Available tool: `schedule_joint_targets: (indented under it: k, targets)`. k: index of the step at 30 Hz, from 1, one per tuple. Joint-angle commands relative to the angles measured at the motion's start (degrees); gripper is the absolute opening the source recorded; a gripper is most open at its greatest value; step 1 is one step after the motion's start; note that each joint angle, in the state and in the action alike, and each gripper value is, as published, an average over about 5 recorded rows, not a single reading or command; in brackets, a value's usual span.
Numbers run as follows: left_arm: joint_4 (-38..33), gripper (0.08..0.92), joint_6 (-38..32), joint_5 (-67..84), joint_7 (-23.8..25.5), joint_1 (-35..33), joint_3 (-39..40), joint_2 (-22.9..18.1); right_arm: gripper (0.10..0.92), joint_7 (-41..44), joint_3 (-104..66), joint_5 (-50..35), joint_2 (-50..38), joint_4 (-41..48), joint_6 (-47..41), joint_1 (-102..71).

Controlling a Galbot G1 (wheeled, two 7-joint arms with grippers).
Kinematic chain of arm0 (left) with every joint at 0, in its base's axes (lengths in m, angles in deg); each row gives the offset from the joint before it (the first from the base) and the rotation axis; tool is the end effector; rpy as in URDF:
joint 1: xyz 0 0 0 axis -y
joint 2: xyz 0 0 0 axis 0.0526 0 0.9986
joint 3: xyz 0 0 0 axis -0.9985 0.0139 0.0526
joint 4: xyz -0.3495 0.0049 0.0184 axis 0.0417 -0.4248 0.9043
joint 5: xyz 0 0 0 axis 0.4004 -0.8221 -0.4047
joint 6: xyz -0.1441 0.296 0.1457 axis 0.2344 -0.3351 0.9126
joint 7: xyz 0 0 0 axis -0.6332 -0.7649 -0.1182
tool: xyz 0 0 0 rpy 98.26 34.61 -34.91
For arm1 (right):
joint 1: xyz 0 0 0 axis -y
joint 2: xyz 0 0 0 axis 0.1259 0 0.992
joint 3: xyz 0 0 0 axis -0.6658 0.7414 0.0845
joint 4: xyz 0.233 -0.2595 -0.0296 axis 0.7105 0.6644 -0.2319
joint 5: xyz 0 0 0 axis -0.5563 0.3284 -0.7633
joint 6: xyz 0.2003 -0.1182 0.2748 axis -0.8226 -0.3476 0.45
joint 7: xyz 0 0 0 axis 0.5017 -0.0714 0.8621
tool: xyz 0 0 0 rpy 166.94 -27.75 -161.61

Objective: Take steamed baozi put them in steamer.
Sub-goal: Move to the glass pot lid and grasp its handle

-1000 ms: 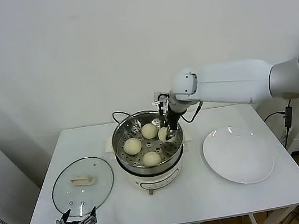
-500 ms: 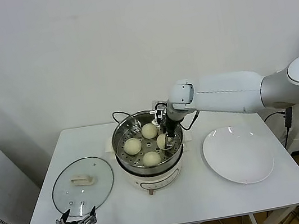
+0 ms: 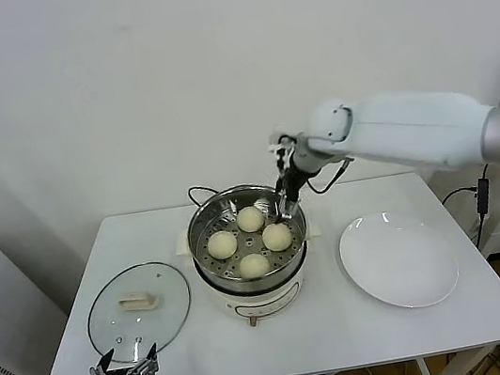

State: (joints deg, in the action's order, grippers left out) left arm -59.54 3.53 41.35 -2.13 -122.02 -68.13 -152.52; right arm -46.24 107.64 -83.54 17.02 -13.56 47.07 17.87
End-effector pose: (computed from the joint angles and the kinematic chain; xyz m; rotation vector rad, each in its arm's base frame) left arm 0.1721 0.0822 -0.2741 0.0111 -2.5857 -0.0390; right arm 0.5790 0.0204 -0.0409 1.2760 -1.8318 0.9639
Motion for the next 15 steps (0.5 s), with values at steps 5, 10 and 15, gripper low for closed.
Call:
schedule_joint_targets:
  k: [5, 10, 15]
  targets:
    - [-0.37, 0.823, -0.4, 0.7, 0.16, 0.3, -1.09, 0.16, 0.823, -16.48, -39.19, -2.82, -20.53, -4.12, 14.5, -25.74]
    - [-0.17, 0.823, -0.89, 1.47, 0.25, 0.48, -1.8, 0.71, 0.823, -26.92, -61.15, -0.34, -22.16, -5.71, 20.24, -44.45]
    - [0.23, 0.823, -1.59, 0.43, 0.4, 0.72, -1.8, 1.15, 0.823, -33.24, -80.86, 7.02, -19.73, -7.15, 26.27, -62.67]
